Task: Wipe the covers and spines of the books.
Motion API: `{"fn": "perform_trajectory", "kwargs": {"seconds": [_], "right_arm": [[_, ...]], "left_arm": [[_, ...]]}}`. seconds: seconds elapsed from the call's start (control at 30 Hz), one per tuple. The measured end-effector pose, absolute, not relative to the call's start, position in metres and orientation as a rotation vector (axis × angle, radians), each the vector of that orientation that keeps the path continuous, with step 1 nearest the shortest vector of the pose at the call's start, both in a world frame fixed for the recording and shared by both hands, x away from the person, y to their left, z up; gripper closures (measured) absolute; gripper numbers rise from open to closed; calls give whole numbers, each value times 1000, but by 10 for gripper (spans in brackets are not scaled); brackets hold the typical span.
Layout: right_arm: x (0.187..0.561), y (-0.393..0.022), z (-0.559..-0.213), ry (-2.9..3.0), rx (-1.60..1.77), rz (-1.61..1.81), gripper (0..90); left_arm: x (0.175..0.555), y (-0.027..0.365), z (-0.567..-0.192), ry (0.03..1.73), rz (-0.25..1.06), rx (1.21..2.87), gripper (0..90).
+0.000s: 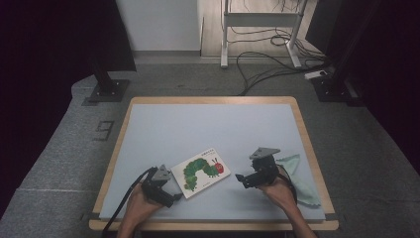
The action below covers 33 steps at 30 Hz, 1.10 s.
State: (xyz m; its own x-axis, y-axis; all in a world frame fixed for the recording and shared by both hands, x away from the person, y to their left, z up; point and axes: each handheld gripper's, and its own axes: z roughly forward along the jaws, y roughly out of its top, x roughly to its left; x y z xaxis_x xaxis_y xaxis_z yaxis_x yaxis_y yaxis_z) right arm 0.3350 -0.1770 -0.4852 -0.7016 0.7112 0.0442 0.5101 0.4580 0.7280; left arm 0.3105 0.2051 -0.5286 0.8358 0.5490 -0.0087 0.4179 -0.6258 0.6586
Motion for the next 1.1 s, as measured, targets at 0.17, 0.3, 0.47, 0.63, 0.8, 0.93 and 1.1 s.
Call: {"fn": "perform_trajectory", "kwargs": {"seconds": [0.17,0.3,0.47,0.63,0.8,0.93,1.1], "right_arm": [[332,-192,-480,2438,1063,1043,0],[331,-208,-476,2407,1102,1033,0],[330,-230,-476,2370,1154,984,0],[329,-253,-483,2333,1230,935,0],[328,-271,-496,2311,1292,901,0],[329,-279,-509,2318,1321,869,0],[332,-283,-522,2333,1340,859,73]], "left_arm": [[308,209,-528,730,259,2327,0],[307,212,-529,739,259,2321,0],[307,218,-528,752,263,2319,0],[307,225,-528,765,265,2313,0],[307,232,-528,781,271,2307,1],[308,237,-528,796,276,2302,3],[308,238,-528,799,281,2298,10]]}}
